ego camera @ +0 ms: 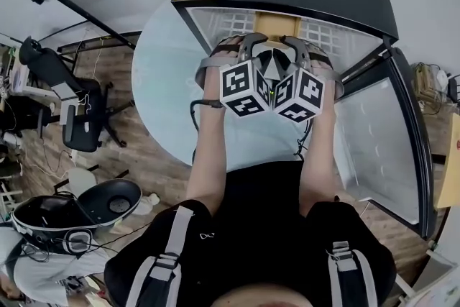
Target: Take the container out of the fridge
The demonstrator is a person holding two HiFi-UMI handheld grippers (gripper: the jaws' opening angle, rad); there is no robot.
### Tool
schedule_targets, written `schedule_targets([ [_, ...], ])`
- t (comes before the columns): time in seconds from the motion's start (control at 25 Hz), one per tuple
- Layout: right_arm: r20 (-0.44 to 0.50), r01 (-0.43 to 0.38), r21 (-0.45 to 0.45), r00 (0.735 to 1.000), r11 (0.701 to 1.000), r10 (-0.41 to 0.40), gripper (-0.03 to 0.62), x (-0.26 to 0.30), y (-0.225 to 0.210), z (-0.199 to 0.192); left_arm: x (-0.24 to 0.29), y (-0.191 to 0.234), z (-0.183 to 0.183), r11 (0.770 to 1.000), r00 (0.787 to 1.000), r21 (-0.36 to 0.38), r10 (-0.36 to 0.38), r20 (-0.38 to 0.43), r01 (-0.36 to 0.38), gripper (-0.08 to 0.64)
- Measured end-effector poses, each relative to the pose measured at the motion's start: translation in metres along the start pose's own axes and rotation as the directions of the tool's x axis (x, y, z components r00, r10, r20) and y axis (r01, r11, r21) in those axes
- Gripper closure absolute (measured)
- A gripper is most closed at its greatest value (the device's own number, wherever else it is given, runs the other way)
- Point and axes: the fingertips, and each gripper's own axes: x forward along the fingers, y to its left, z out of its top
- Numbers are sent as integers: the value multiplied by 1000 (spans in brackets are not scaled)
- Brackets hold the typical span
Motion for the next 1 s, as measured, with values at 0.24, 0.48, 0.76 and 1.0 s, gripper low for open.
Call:
schedule_targets([
  [0.24,28,37,7,999,999,-37,489,12,-7,0,14,10,-4,1000,1000,-25,15,-14,-15,407],
  [0.48,-1,-3,-58,1000,998,3,531,11,2,-3,12,2,-6,1000,1000,-12,14,-19,-14,414],
  [0.76,-44,-103,-87,994,991,100,551,11,37,-17,16,-32,-16,998,995,20,-63,-80,65,483],
  [1.0,-65,-147,-113,988,983,140,568,-9,51,-20,2,-44,-7,997,995,46,-62,-79,66,492],
])
